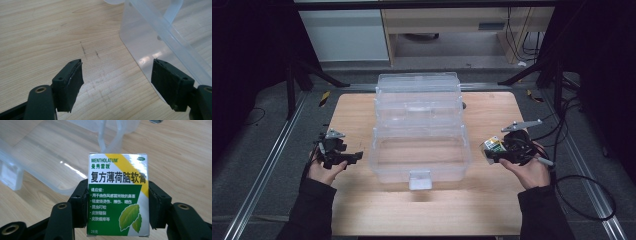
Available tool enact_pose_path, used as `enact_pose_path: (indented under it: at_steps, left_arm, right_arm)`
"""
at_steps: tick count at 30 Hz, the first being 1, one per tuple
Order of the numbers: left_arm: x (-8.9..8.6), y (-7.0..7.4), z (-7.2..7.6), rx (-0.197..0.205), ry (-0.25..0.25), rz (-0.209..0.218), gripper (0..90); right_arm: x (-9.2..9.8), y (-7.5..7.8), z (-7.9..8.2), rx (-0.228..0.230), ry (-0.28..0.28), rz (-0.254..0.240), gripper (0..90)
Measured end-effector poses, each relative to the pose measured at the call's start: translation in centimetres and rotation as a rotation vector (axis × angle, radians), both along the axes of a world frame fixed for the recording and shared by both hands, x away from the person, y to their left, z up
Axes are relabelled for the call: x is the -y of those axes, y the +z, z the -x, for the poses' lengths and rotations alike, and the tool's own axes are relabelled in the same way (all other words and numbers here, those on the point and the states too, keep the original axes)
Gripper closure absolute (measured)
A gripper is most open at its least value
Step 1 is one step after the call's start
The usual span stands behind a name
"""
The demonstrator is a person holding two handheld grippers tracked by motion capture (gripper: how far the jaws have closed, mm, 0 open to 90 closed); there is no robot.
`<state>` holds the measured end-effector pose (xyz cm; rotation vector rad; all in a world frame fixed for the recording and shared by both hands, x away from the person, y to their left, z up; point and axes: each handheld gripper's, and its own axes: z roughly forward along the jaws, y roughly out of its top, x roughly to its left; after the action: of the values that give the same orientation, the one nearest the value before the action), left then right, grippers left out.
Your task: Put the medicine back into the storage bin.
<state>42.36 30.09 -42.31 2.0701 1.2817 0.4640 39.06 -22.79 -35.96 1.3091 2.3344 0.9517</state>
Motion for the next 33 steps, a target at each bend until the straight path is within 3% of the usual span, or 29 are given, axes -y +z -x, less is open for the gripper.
enact_pose_path:
  at_steps: [15,33]
  left_arm:
    - [-0.5,0.3,0.1,0.011,0.011,0.007,24.4]
    - [-0.5,0.5,0.1,0.017,0.015,0.011,24.4]
  right_arm:
    - [-6.1,2.0,-1.9,0.047,0.136,0.017,45.1]
    - [-8.8,-0.6,-3.1,0.005,0.194,0.028,45.1]
